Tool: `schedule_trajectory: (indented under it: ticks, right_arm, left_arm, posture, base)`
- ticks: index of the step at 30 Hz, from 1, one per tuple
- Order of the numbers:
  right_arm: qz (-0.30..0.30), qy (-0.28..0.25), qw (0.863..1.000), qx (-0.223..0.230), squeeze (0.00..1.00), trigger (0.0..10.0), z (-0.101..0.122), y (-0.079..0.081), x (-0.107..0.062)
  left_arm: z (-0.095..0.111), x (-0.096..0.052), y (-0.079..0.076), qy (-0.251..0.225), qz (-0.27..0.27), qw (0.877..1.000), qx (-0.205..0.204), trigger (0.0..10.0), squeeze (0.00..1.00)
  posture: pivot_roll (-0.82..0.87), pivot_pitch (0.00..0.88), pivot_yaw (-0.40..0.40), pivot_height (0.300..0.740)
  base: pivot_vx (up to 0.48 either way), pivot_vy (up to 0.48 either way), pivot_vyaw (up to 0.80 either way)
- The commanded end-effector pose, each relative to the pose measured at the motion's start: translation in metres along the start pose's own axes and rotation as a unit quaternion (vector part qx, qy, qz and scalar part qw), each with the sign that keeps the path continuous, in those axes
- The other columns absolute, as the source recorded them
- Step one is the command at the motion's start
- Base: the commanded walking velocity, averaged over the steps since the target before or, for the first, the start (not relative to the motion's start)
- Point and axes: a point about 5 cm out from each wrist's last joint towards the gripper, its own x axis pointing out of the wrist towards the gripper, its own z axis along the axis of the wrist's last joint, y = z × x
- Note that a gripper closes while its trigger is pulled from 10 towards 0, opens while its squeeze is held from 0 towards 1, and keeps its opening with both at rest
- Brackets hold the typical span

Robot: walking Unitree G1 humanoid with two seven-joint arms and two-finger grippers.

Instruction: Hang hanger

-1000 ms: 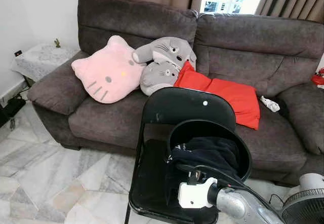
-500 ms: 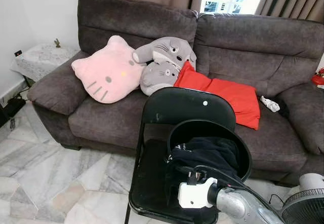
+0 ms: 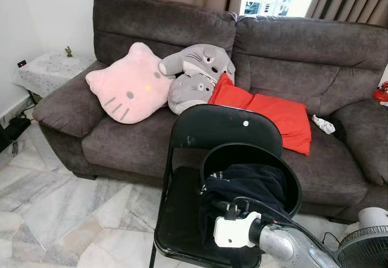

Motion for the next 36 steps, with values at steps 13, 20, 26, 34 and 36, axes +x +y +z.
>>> schedule_trajectory:
  ticks: [13,20,26,34,36]
  right_arm:
    - [-0.009,-0.009,1.0,0.003,0.0,0.0,-0.0013,-0.0048,-0.0014]
    - [-0.007,-0.013,1.0,-0.002,0.0,0.0,-0.0002,-0.0048,-0.0016]
    - [-0.01,-0.008,1.0,-0.003,0.0,0.0,-0.001,-0.005,-0.0024]
    - [-0.051,0.014,0.998,0.02,0.0,0.0,-0.007,-0.0071,-0.0061]
    - [-0.058,0.017,0.998,0.025,0.0,0.0,-0.008,-0.0075,-0.0067]
  left_arm:
    - [0.0068,0.0029,-0.0098,-0.009,-0.014,1.0,-0.008,10.0,0.0]
    - [0.0062,0.0028,-0.0097,-0.008,-0.013,1.0,-0.009,10.0,0.0]
    - [0.0059,0.0027,-0.01,-0.008,-0.013,1.0,-0.009,10.0,0.0]
    - [0.0067,0.003,-0.0108,-0.009,-0.014,1.0,-0.007,10.0,0.0]
    - [0.007,0.0031,-0.0109,-0.009,-0.014,1.0,-0.006,10.0,0.0]
  posture:
    - [-0.07,0.0,-0.091,0.74]
    - [-0.07,0.004,-0.093,0.74]
    - [-0.07,0.004,-0.092,0.74]
    - [-0.07,0.001,-0.089,0.74]
    - [-0.07,0.001,-0.089,0.74]
  base:
    - [0.0,0.0,0.0]
    - [0.0,0.0,0.0]
    - [0.0,0.0,0.0]
    - [0.0,0.0,0.0]
    - [0.0,0.0,0.0]
